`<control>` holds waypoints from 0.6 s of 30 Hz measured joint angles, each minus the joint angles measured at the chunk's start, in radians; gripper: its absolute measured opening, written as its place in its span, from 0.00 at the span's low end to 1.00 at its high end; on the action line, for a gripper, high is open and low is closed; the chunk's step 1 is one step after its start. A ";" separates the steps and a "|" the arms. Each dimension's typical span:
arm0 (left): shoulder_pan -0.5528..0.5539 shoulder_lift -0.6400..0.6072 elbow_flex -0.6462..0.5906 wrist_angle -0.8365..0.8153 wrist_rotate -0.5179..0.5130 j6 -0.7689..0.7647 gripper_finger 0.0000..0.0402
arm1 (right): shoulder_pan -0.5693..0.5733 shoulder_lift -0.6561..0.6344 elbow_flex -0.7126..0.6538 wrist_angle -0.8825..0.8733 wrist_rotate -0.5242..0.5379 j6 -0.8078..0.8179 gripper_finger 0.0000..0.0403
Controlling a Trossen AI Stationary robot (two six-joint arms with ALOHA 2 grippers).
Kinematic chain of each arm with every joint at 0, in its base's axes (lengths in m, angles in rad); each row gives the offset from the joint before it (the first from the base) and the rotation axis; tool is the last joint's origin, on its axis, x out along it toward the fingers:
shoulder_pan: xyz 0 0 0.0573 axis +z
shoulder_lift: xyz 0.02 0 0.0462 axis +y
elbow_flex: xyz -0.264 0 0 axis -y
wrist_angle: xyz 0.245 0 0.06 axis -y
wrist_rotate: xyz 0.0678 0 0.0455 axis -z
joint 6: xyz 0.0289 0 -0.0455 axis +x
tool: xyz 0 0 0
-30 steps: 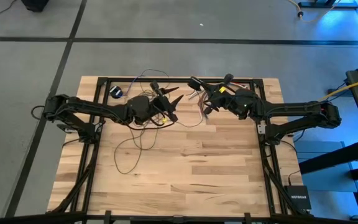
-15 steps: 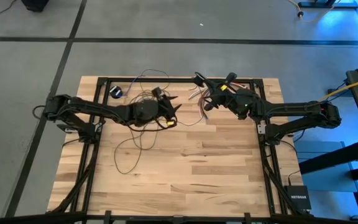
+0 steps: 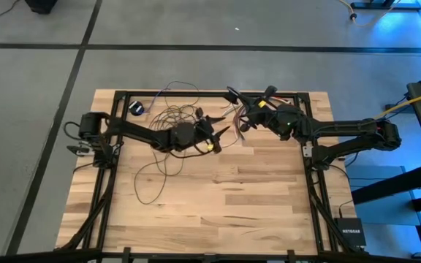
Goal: Coiling cords
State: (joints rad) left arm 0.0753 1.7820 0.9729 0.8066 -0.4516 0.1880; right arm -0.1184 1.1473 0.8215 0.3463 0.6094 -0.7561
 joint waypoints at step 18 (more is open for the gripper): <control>0.097 0.056 0.086 -0.031 0.274 -0.208 0.32 | 0.000 0.000 -0.001 0.003 0.000 -0.009 0.01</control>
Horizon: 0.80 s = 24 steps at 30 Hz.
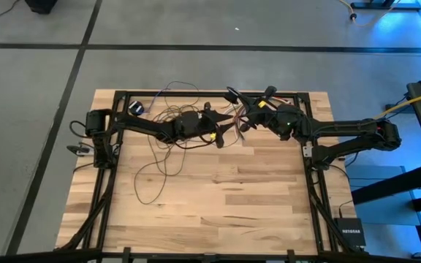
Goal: Coiling cords
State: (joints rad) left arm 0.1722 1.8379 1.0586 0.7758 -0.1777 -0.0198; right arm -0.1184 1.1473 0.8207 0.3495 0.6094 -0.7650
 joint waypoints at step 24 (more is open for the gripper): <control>0.054 0.032 0.038 -0.093 -0.090 0.147 0.01 | 0.000 0.001 0.000 0.023 -0.145 0.047 0.01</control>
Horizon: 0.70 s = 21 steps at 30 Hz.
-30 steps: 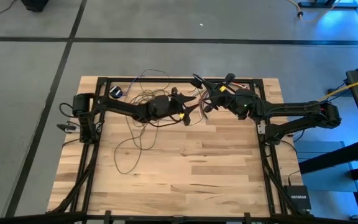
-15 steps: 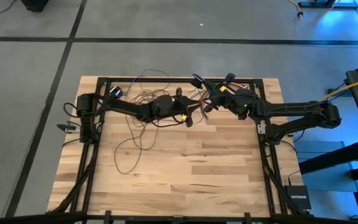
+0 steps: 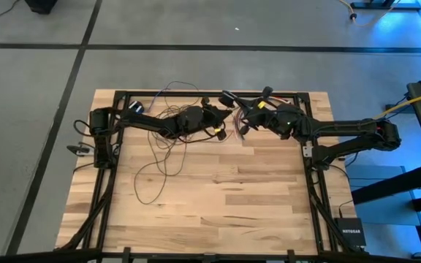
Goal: Coiling cords
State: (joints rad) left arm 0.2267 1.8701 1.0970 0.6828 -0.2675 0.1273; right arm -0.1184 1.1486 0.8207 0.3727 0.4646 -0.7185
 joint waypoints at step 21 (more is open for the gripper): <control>-0.032 0.007 0.012 0.009 0.001 0.116 0.01 | 0.001 0.025 0.000 0.039 -0.144 0.055 0.01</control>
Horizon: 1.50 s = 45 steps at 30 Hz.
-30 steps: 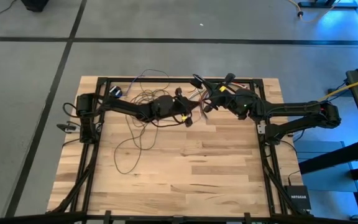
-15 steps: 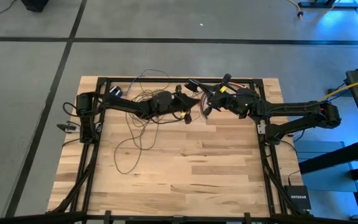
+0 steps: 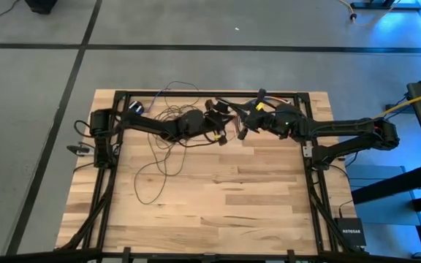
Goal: Coiling cords
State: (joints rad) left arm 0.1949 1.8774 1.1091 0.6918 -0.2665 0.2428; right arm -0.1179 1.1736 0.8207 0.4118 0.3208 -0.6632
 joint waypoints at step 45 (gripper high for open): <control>-0.042 -0.028 -0.002 -0.198 -0.479 0.387 0.03 | 0.095 -0.130 0.001 -0.228 0.003 0.054 0.01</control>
State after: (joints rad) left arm 0.1533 1.8492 1.1069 0.4940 -0.7459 0.6298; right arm -0.0225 1.0439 0.8215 0.1839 0.3242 -0.6088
